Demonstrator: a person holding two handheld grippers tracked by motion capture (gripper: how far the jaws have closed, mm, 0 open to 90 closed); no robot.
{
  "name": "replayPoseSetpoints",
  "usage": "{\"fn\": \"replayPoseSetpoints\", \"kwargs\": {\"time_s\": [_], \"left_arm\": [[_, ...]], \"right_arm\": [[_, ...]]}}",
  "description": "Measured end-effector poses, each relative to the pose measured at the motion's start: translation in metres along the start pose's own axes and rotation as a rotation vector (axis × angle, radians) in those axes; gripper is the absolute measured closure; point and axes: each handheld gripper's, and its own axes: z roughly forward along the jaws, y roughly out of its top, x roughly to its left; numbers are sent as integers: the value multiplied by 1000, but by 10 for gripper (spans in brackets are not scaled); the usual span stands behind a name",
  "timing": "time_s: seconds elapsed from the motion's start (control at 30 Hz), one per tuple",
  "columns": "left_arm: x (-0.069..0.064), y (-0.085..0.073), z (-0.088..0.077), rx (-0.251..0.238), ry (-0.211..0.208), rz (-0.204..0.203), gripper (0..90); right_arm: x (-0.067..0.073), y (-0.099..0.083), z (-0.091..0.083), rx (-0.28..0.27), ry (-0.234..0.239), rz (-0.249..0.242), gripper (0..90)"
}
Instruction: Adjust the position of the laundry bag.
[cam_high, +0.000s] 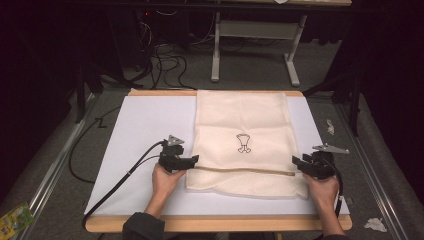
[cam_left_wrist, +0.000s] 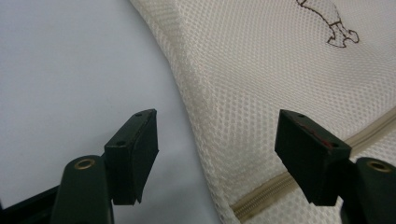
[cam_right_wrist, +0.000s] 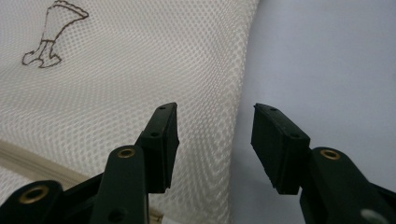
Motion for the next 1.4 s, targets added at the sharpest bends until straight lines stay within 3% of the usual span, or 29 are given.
{"fn": "replayPoseSetpoints", "kwargs": {"time_s": [0.07, 0.17, 0.3, 0.43, 0.57, 0.6, 0.63, 0.67, 0.7, 0.77, 0.83, 1.0, 1.27, 1.37, 1.4], "left_arm": [[-5, 5, 5, 12, 12, 12, 305], [-11, 5, 8, -10, 18, 30, 325], [-12, 3, 19, 39, 27, 37, 328], [-9, 5, 19, 57, 29, 27, 397], [-11, 7, 18, 73, 55, 51, 455], [-9, 8, 18, 79, 36, 42, 518], [-9, 8, 18, 79, 36, 42, 549], [-7, 9, 17, 88, -2, 26, 601], [-6, 10, 17, 88, -8, 27, 665], [-6, 9, 17, 87, -4, 34, 704], [-5, 9, 17, 85, -26, 43, 830], [-2, 12, 12, 77, -47, 39, 861], [-1, 14, 5, 59, -40, 45, 864], [0, 14, 0, 54, -36, 46, 865], [4, 13, -5, 37, -33, 38, 865]], "right_arm": [[-3, 3, 4, 14, 3, 33, 530], [-1, 3, 6, 24, -1, 14, 536], [-3, 1, 11, 43, 5, 41, 549], [-3, 1, 12, 82, -6, 9, 573], [-3, 6, 12, 117, 2, -4, 607], [-2, 7, 13, 128, 21, -11, 700], [-1, 7, 13, 128, 20, -19, 740], [1, 7, 14, 126, 21, -30, 779], [2, 7, 14, 127, 28, -33, 811], [3, 7, 14, 125, 30, -51, 833], [2, 7, 14, 128, 50, -52, 862], [0, 8, 11, 125, 66, -43, 872], [3, 10, 9, 106, 80, -57, 876], [4, 10, 9, 99, 95, -50, 876], [5, 10, 8, 87, 125, -39, 877]]}}
